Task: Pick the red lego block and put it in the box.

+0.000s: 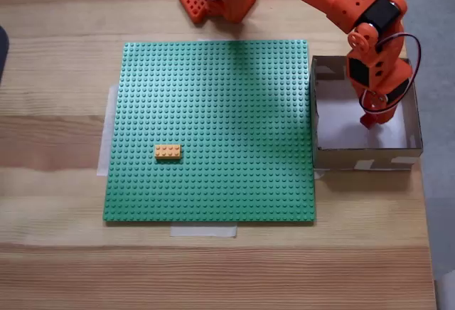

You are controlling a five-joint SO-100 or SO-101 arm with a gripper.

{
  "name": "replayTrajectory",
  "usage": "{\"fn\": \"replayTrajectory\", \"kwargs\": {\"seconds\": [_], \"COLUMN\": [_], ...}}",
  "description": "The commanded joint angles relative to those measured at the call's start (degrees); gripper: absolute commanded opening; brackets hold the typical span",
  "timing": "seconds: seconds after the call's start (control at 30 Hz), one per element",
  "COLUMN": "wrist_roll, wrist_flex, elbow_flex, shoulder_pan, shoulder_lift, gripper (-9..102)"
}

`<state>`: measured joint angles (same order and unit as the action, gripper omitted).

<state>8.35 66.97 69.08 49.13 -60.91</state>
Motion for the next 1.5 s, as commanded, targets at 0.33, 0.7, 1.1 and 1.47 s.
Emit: {"fn": "replayTrajectory", "kwargs": {"seconds": [0.33, 0.7, 1.1, 1.47], "wrist_roll": [2.37, 2.72, -5.80, -12.48], "wrist_flex": [-5.27, -12.30, -15.12, -18.11], "elbow_flex": [2.99, 16.61, 34.01, 52.38], "shoulder_pan": [-0.70, -2.46, -16.96, -36.83], "shoulder_lift": [-1.14, -19.60, -50.63, -76.55], "gripper": [15, 15, 10, 4]}}
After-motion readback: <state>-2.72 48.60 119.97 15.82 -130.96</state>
